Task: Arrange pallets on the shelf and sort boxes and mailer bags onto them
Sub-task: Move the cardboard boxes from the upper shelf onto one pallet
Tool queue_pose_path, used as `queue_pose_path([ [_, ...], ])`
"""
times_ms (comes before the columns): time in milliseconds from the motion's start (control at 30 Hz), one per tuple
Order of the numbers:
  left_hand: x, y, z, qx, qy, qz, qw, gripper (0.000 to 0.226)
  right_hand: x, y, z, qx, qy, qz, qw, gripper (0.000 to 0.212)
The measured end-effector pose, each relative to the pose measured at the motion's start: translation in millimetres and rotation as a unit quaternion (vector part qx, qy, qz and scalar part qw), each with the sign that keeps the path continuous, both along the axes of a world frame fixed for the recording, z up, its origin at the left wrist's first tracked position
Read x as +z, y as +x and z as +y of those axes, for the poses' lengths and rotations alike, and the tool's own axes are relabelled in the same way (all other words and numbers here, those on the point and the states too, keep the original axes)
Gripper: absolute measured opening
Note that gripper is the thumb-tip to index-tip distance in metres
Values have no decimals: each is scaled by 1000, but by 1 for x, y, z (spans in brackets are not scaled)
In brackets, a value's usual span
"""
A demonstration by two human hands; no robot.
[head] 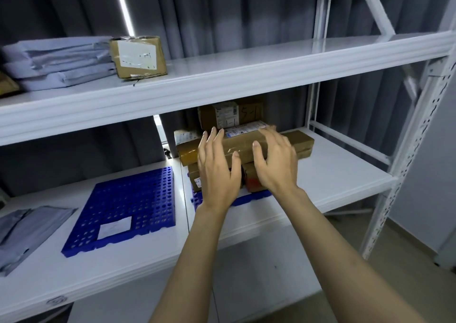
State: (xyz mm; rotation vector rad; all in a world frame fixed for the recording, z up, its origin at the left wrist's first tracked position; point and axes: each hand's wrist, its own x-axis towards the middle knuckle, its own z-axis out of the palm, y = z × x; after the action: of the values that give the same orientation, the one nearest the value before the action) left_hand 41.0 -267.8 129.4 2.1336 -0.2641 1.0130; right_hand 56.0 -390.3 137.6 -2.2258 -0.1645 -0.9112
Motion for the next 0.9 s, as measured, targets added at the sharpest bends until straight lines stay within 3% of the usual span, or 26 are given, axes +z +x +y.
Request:
queue_pose_path([
  [300,64,-36,26,15,20,-132,991,48,61,-34,37,40,39,-190,980,25],
  [600,148,-12,72,165,14,-212,963,49,117,-25,82,84,26,-226,970,29],
  [733,185,4,88,227,24,-144,963,52,145,-14,107,95,20,-197,976,30],
  [900,216,30,98,253,39,77,964,77,180,10,131,96,32,-129,986,38],
])
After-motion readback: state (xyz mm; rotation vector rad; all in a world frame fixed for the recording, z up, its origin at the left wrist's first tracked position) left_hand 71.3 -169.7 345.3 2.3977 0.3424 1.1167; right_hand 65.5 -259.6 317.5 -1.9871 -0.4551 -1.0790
